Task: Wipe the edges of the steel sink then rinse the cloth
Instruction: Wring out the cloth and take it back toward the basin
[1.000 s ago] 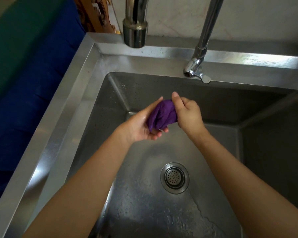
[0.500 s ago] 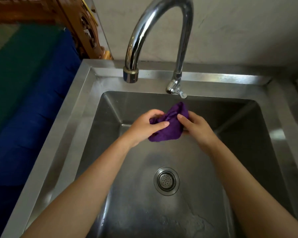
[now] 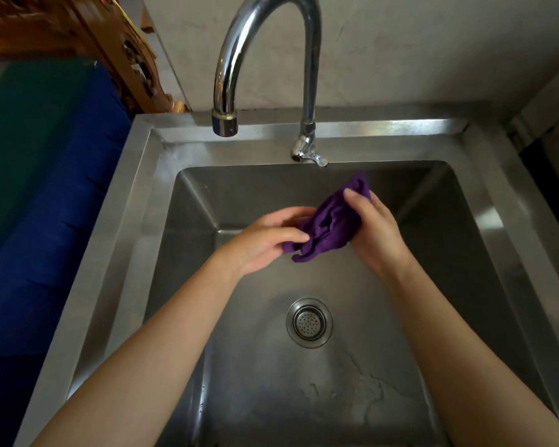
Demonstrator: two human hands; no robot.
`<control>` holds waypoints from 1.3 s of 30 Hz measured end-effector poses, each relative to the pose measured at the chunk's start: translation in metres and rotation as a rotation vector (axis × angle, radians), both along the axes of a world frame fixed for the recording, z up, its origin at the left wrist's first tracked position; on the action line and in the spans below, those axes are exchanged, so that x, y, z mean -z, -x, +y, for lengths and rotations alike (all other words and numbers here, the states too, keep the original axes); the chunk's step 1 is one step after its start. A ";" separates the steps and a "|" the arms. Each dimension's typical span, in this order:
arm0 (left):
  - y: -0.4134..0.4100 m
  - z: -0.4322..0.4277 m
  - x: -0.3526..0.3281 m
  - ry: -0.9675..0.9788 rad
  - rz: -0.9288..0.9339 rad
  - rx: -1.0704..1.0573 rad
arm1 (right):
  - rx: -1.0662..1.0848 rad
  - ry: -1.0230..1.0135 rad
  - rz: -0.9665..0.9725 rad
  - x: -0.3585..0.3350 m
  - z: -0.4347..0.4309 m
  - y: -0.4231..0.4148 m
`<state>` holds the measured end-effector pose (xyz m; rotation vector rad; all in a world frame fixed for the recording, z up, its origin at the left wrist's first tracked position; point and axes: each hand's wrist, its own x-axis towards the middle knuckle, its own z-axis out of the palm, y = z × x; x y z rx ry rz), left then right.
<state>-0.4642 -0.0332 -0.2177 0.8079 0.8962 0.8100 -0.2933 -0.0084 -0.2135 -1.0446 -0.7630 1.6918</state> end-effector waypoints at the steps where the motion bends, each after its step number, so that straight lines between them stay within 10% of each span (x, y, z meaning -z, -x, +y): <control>1: -0.003 -0.001 -0.001 -0.042 0.177 0.000 | -0.006 -0.057 -0.133 0.003 -0.004 -0.002; 5: -0.011 -0.001 -0.010 -0.120 0.515 -0.177 | -0.115 -0.225 -0.544 0.012 -0.018 -0.017; 13: -0.013 -0.003 -0.025 -0.055 0.484 0.013 | -0.067 -0.093 -0.358 -0.016 -0.047 -0.055; 19: -0.049 -0.008 -0.071 -0.354 0.671 0.316 | -0.091 -0.159 -0.338 -0.065 -0.063 -0.064; 26: -0.092 -0.012 -0.136 -0.494 0.615 0.361 | 0.066 -0.495 -0.854 -0.127 -0.077 -0.121; 39: -0.222 -0.076 -0.271 -0.895 0.560 0.174 | -0.049 -0.840 -1.109 -0.261 -0.156 -0.215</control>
